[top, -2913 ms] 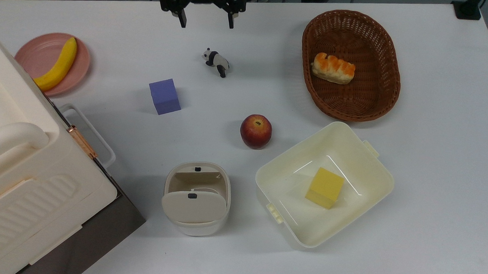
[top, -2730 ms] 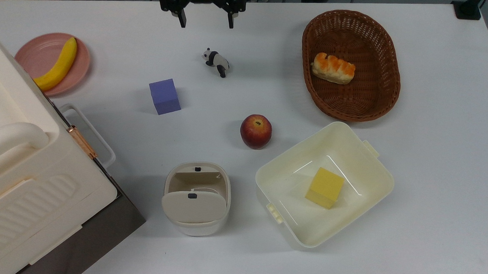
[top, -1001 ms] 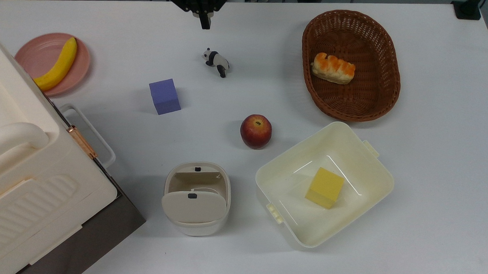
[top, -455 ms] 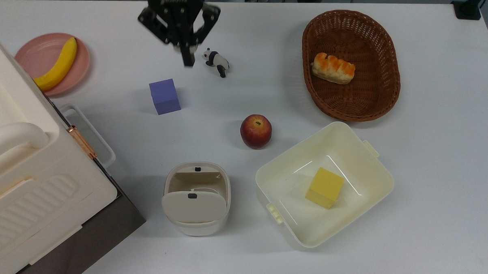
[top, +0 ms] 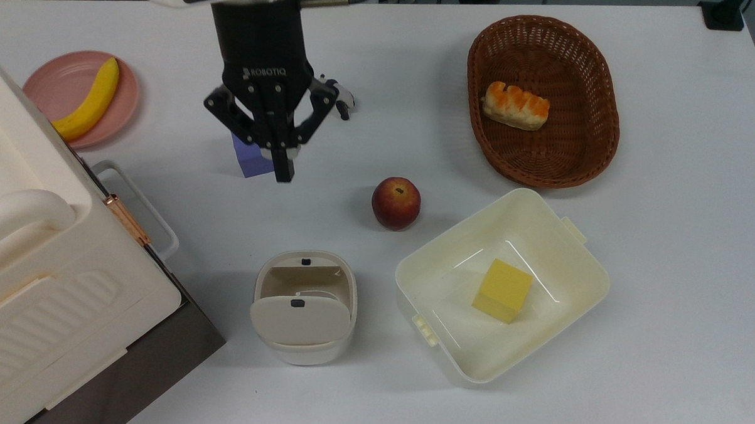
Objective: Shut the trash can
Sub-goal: 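Move the gripper toward the open lid of the white trash can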
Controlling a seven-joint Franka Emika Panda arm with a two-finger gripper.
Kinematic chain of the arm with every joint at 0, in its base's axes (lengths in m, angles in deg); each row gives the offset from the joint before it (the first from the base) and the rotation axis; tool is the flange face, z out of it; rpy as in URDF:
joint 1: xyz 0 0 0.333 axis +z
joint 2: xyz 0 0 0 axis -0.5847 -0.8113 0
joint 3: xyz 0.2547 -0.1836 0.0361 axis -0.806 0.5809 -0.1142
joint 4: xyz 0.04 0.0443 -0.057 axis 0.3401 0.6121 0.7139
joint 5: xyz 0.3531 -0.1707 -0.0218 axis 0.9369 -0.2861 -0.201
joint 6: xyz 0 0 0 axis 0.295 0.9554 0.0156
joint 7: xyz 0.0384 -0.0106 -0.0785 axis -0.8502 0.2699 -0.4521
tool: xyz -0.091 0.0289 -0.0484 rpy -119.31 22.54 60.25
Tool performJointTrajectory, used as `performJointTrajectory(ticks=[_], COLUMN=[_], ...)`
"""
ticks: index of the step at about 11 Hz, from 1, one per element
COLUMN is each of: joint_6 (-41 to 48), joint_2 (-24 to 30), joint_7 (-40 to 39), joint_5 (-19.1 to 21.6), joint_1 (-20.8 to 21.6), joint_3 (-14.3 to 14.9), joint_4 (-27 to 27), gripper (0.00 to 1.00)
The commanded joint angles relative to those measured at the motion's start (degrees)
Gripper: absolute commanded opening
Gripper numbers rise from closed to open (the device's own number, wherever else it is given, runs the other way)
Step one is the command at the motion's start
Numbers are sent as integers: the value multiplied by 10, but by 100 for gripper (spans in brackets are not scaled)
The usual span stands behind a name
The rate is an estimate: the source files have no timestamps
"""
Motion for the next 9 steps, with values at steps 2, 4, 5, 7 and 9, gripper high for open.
performJointTrajectory(ticks=[2,4,5,7,9], joint_6=[-103,-144,-159,-187,-199], joint_2=[-68,-86,-95,-119,-129], joint_7=[-18,-17,-17,-17,-17], joint_5=[5,-2,-4,-4,-4], joint_1=[22,24,24,25,26], joint_3=[2,4,4,5,10], joint_4=[-43,-43,-44,-68,-72], gripper=[1,1,1,1,1])
